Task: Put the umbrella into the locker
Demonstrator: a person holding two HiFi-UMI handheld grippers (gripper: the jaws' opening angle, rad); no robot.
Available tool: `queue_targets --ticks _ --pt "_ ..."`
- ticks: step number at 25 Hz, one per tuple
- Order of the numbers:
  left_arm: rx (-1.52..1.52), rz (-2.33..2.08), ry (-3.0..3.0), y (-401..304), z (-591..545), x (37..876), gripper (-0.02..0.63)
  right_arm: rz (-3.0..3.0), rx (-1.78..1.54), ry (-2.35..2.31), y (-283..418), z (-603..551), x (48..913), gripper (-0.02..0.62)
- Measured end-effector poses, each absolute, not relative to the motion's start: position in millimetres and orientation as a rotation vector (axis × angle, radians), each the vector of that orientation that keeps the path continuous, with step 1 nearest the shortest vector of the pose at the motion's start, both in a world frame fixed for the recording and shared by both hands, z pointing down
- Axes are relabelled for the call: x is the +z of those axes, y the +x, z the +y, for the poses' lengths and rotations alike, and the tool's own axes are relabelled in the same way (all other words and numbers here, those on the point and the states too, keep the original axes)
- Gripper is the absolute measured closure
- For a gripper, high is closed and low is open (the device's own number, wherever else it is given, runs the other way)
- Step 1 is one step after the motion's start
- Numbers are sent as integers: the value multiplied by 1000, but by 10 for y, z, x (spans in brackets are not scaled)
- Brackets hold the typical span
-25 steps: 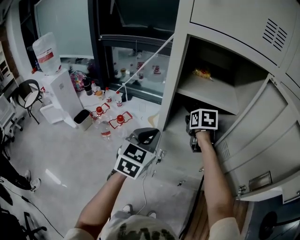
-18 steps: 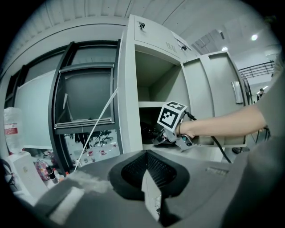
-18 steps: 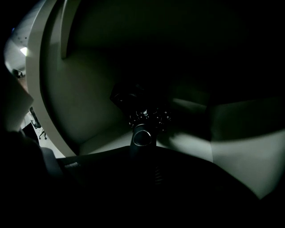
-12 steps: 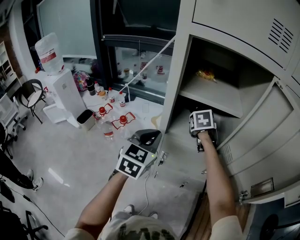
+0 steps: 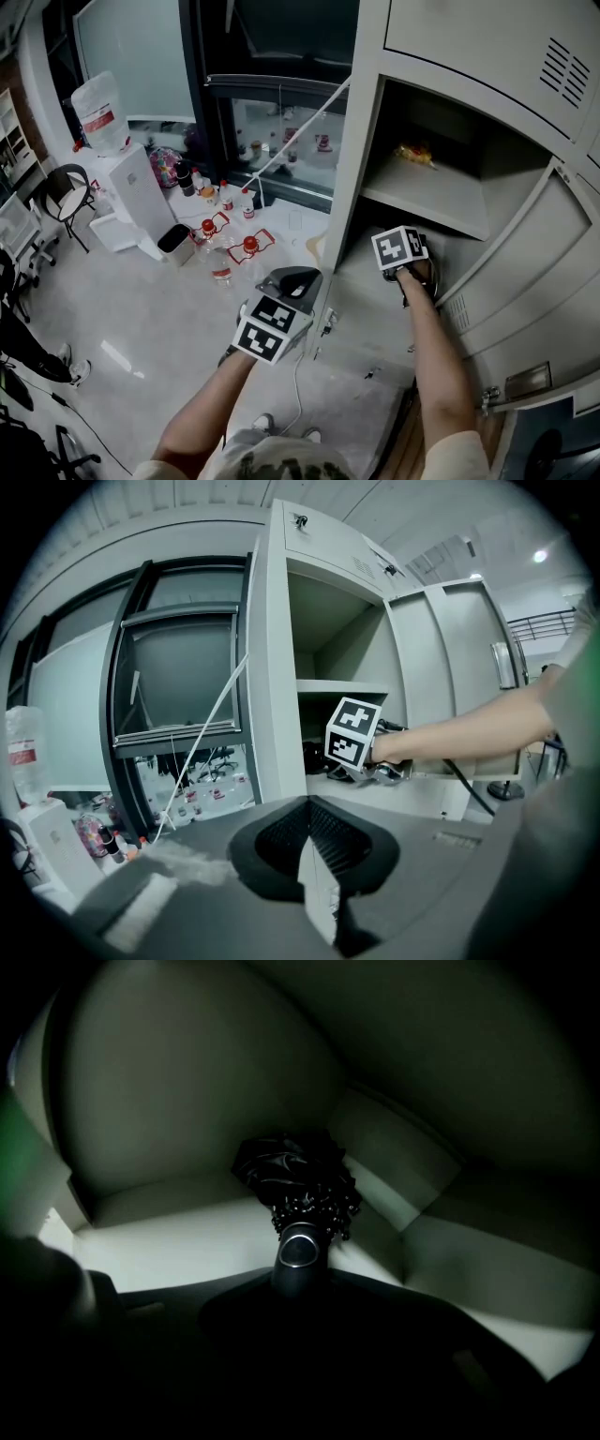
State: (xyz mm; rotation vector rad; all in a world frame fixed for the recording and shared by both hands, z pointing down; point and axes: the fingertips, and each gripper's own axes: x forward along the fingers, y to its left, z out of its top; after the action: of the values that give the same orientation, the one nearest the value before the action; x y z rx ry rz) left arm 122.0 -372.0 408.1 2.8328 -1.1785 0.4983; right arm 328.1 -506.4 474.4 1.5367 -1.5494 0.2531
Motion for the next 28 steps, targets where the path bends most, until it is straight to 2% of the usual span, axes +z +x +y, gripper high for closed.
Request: queue_targets --ticks 14,19,24,28 --pt "512 -1192 2814 1091 -3685 4138 601 -1559 175 1561 3298 -5073 4716 476" --pt "504 -1183 2820 1075 -3658 4127 601 -1585 149 1559 3258 -5024 4671 395" --pt "489 -1150 2840 1115 -3601 4100 601 -1614 145 1560 3214 -4911 4635 341" --pt "478 -1120 2859 1132 -3554 4073 601 -1662 162 1596 3168 -4798 4512 340"
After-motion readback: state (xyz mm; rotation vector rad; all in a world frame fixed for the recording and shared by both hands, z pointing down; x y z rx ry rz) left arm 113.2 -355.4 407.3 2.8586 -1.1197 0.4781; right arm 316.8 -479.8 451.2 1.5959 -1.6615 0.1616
